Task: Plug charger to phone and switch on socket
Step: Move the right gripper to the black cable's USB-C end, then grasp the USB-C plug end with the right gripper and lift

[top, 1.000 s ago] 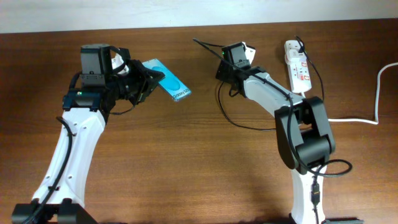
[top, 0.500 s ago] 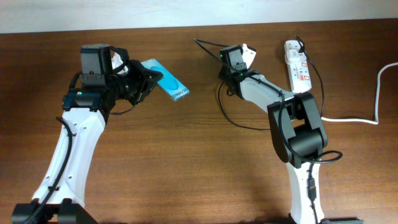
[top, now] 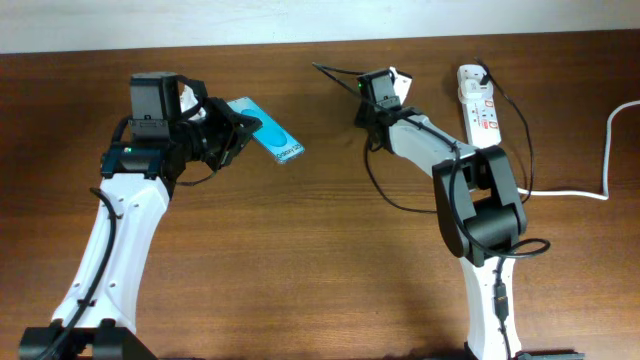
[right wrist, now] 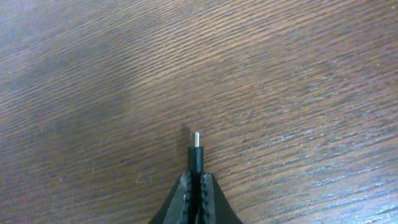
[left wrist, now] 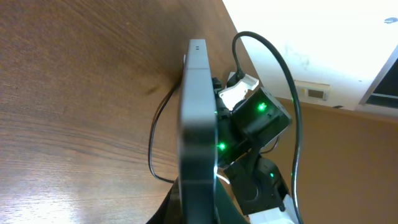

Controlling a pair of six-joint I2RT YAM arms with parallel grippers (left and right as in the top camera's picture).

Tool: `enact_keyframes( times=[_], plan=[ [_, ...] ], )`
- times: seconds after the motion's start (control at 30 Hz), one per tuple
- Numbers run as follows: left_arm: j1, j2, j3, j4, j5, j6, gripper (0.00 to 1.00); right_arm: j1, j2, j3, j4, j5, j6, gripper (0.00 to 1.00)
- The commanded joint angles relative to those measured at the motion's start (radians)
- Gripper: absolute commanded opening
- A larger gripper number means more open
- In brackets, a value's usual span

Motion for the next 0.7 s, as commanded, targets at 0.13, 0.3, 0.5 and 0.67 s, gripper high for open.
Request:
enact_keyframes(
  times=[0.13, 0.3, 0.5, 0.67],
  plan=[
    [0.005, -0.01, 0.002, 0.002, 0.002, 0.017, 0.0, -0.095, -0.093, 0.111, -0.282, -0.295, -0.123, 0.04],
    [0.005, -0.01, 0.002, 0.003, 0.002, 0.017, 0.0, -0.177, -0.175, 0.111, -0.346, -0.553, -0.198, 0.04],
    [0.005, -0.01, 0.002, 0.003, 0.002, 0.016, 0.0, -0.192, -0.337, 0.111, -0.559, -0.561, -0.304, 0.04],
    [0.005, -0.01, 0.002, 0.003, 0.002, 0.017, 0.0, -0.192, -0.462, 0.111, -0.684, -0.724, -0.389, 0.04]
  ],
)
